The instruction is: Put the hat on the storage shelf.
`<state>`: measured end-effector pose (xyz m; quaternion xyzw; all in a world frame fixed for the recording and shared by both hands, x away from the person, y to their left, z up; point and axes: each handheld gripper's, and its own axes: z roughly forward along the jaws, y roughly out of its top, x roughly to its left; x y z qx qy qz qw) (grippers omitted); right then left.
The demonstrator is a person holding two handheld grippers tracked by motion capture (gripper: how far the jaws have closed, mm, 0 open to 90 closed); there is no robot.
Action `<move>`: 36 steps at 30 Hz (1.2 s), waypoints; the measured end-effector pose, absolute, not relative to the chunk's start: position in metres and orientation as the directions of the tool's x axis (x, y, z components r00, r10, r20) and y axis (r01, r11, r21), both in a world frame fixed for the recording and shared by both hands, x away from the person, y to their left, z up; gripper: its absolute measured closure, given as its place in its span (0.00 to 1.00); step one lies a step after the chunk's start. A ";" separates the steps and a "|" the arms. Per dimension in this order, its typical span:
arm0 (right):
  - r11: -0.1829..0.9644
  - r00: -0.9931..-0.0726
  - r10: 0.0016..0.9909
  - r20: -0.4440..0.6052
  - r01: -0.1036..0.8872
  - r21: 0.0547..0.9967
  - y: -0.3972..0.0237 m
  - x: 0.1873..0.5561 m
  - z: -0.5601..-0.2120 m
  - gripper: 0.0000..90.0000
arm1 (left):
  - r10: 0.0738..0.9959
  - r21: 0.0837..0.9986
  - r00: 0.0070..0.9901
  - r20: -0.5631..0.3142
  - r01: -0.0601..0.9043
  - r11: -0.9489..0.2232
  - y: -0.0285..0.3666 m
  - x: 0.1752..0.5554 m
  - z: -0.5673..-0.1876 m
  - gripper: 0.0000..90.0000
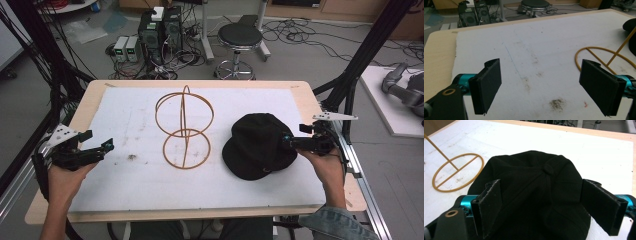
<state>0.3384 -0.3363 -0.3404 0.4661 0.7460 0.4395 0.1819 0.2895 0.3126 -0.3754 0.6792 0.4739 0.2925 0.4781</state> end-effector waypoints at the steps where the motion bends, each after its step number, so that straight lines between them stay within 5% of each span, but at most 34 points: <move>1: 0.172 -0.493 0.858 0.144 0.541 0.823 -0.336 0.338 -0.340 0.20 | 0.923 0.927 0.382 -0.056 0.363 -0.094 0.313 0.289 -0.375 0.20; 36: 0.210 -0.516 0.848 0.125 0.541 0.814 -0.318 0.361 -0.350 0.20 | 0.930 0.924 0.365 -0.048 0.370 -0.098 0.320 0.278 -0.380 0.20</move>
